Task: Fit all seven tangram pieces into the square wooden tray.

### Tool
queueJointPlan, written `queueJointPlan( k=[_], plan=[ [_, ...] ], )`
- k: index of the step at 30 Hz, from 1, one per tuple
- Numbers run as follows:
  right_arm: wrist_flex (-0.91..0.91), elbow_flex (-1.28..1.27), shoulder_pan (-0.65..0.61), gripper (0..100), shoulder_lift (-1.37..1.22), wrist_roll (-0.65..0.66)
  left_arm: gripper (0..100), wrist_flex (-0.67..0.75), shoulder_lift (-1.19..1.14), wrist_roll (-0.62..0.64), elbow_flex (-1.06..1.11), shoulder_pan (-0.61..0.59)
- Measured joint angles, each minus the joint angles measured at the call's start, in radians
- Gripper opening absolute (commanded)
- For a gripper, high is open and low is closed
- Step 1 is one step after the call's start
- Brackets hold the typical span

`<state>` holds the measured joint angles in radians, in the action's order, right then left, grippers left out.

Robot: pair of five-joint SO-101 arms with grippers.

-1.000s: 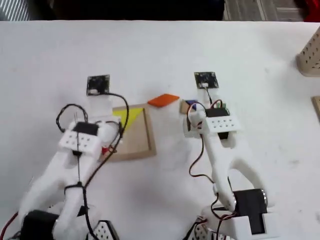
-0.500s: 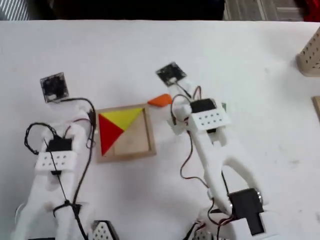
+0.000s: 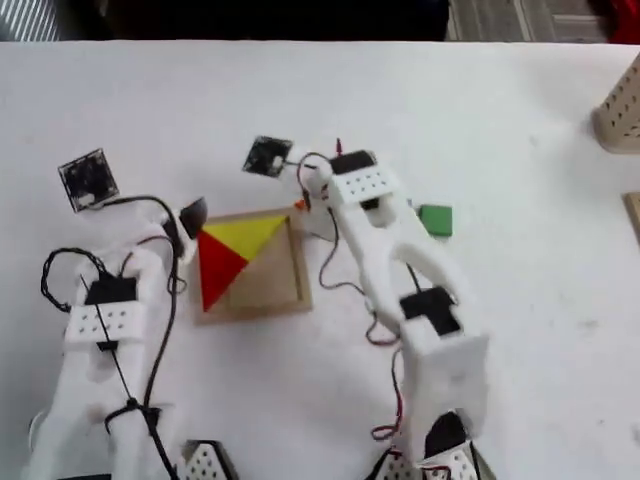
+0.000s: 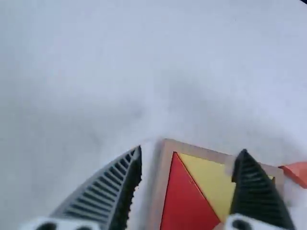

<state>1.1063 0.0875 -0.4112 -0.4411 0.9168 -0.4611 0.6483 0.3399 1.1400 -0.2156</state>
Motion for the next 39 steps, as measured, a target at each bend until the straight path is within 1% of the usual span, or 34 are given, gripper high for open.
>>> queueJointPlan(
  k=[4, 8, 11, 13, 14, 16, 20, 21, 23, 25, 32, 39],
  plan=[
    [0.135, 0.301, -0.002, 27.6, -0.252, 0.109, 31, 0.000, 0.000, 0.003, 0.000, 0.000],
    [0.334, 0.637, 0.002, 27.6, -0.459, 0.219, 31, 0.000, 0.000, -0.011, 0.000, 0.000],
    [0.468, 0.884, 0.002, 27.6, -0.600, 0.273, 31, 0.000, 0.000, -0.018, 0.000, 0.000],
    [0.534, 1.040, 0.002, 27.5, -0.686, 0.284, 31, 0.000, 0.000, -0.018, 0.000, 0.000],
    [0.560, 1.111, 0.003, 26.4, -0.727, 0.287, 31, 0.000, 0.000, -0.018, 0.000, 0.000],
    [0.589, 1.234, 0.003, 21.0, -0.807, 0.288, 31, 0.000, 0.000, -0.018, 0.000, 0.000],
    [0.611, 1.415, 0.003, 1.8, -0.922, 0.288, 31, 0.000, 0.000, -0.018, 0.000, 0.000],
    [0.611, 1.452, 0.003, 1.3, -0.939, 0.288, 31, 0.000, 0.000, -0.018, 0.000, 0.000],
    [0.611, 1.516, 0.003, 3.6, -0.961, 0.288, 31, 0.000, 0.000, -0.018, 0.000, 0.000],
    [0.611, 1.544, 0.005, 1.3, -0.965, 0.267, 31, 0.000, 0.000, -0.018, 0.000, 0.000],
    [0.611, 1.550, 0.005, 1.7, -0.948, 0.143, 31, 0.000, 0.000, -0.018, 0.000, 0.000],
    [0.614, 1.547, -0.002, 1.7, -0.858, -0.137, 31, 0.000, 0.000, -0.018, 0.000, 0.000]
  ],
)
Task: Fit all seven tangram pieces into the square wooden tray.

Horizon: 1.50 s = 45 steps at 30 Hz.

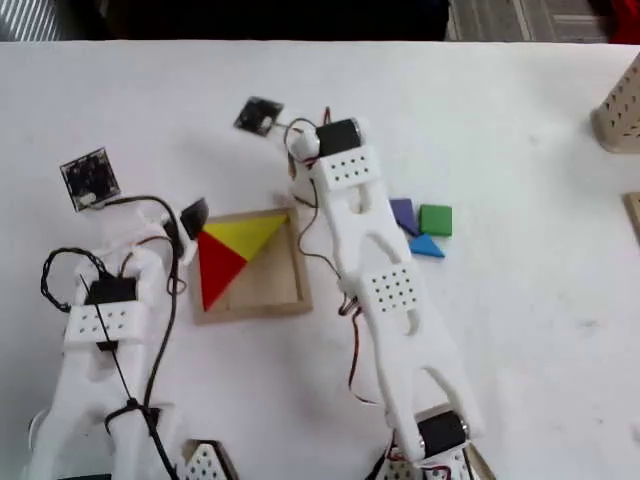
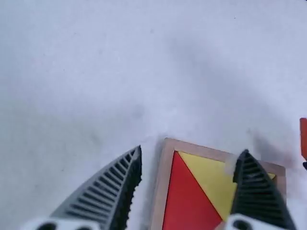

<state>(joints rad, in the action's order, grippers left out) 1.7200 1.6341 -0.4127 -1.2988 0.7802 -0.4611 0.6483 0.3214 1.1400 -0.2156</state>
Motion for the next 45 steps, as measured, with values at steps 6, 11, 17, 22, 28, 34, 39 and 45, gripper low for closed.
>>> queueJointPlan(
  k=[6, 11, 17, 22, 28, 34, 39, 45],
  plan=[
    [0.000, -0.183, 0.005, 1.7, 0.143, -0.295, 31, 0.003, 0.000, 0.000, 0.000, 0.000],
    [-0.002, -0.497, 0.003, 1.7, 0.344, -0.539, 31, 0.003, 0.000, 0.000, 0.000, 0.000],
    [-0.005, -0.861, -0.009, 1.7, 0.569, -0.813, 31, 0.003, 0.000, 0.000, 0.000, 0.000],
    [-0.008, -1.063, -0.118, 1.7, 0.686, -1.034, 31, 0.003, 0.000, 0.000, 0.000, 0.000],
    [-0.094, -1.209, -0.206, 1.7, 0.729, -1.297, 31, 0.003, 0.000, 0.000, 0.000, 0.000],
    [-0.178, -1.264, -0.273, 1.9, 0.729, -1.364, 31, 0.003, 0.000, 0.000, 0.000, 0.000],
    [-0.215, -1.269, -0.328, 7.7, 0.729, -1.293, 31, 0.003, 0.000, 0.000, 0.000, 0.000],
    [-0.224, -1.267, -0.342, 27.6, 0.706, -1.260, 31, 0.003, 0.000, 0.000, 0.000, 0.000]
  ],
)
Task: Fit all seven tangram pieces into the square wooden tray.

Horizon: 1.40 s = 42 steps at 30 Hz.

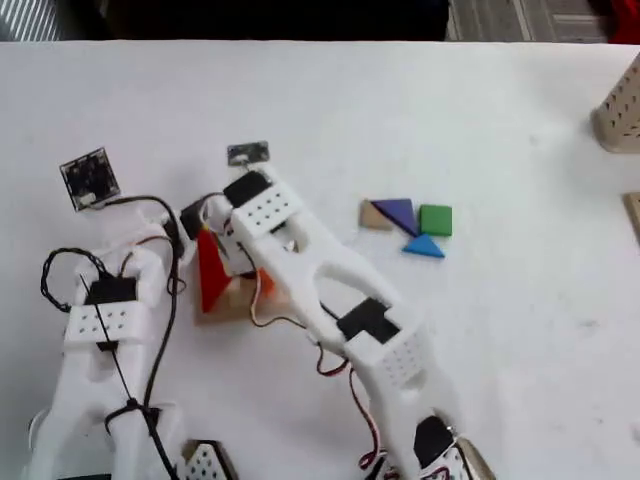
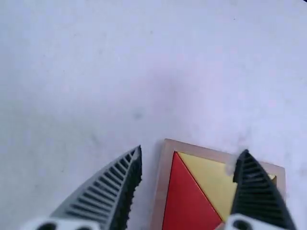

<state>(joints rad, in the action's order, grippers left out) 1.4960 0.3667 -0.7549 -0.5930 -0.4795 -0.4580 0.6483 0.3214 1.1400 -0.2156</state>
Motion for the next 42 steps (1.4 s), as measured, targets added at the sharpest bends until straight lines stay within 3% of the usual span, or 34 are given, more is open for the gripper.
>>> queueJointPlan(
  k=[7, 13, 17, 19, 24, 33, 42],
  plan=[
    [0.017, -0.002, -0.003, 28.3, -0.037, 0.172, 31, 0.000, 0.000, 0.000, 0.000, 0.000],
    [0.095, -0.002, 0.017, 28.0, 0.118, 0.210, 31, 0.000, 0.000, 0.000, 0.002, -0.003],
    [0.176, -0.002, 0.144, 13.0, 0.269, 0.272, 31, -0.037, 0.009, 0.000, 0.002, 0.003],
    [0.198, -0.028, 0.227, 1.5, 0.331, 0.308, 27, -0.068, 0.009, 0.000, 0.002, 0.035],
    [0.167, -0.201, 0.393, 1.2, 0.411, 0.393, 2, -0.089, 0.009, 0.000, 0.002, 0.126],
    [-0.023, -0.543, 0.519, 1.8, 0.417, 0.488, 2, -0.147, 0.069, -0.034, 0.006, 0.209],
    [-0.081, -0.578, 0.537, 1.8, 0.417, 0.488, 2, -0.219, 0.459, -0.040, 0.221, 0.446]
  ],
)
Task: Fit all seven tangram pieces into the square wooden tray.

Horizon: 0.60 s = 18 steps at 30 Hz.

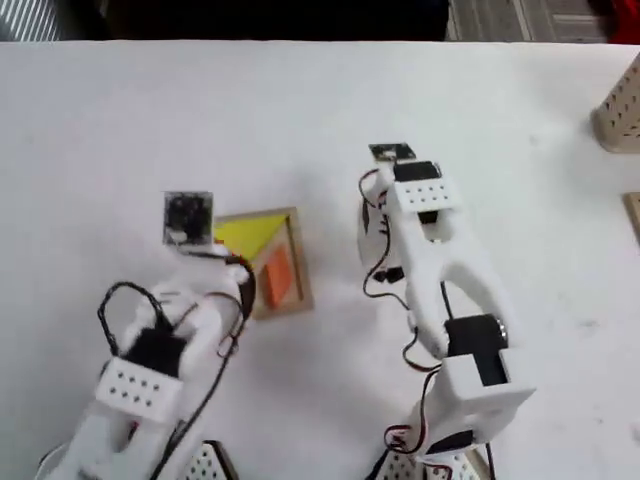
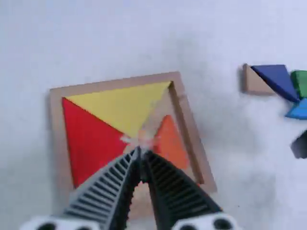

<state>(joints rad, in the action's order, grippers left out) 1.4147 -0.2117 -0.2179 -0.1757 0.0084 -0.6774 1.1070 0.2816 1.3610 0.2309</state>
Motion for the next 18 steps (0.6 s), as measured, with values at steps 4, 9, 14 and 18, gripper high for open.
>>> queueJointPlan(
  k=[4, 9, 14, 18],
  plan=[
    [0.000, 0.000, -0.003, 1.8, 0.000, 0.000, 2, 0.000, 0.084, 0.054, 0.049, 0.114],
    [0.000, 0.000, -0.003, 1.8, 0.000, 0.000, 2, 0.000, 0.051, 0.072, 0.051, 0.190],
    [-0.012, 0.000, 0.000, 1.8, 0.000, 0.000, 2, 0.009, -0.069, 0.074, 0.051, 0.233],
    [-0.014, 0.000, 0.000, 1.8, 0.000, 0.000, 2, 0.087, -0.201, 0.100, 0.049, 0.232]
  ],
)
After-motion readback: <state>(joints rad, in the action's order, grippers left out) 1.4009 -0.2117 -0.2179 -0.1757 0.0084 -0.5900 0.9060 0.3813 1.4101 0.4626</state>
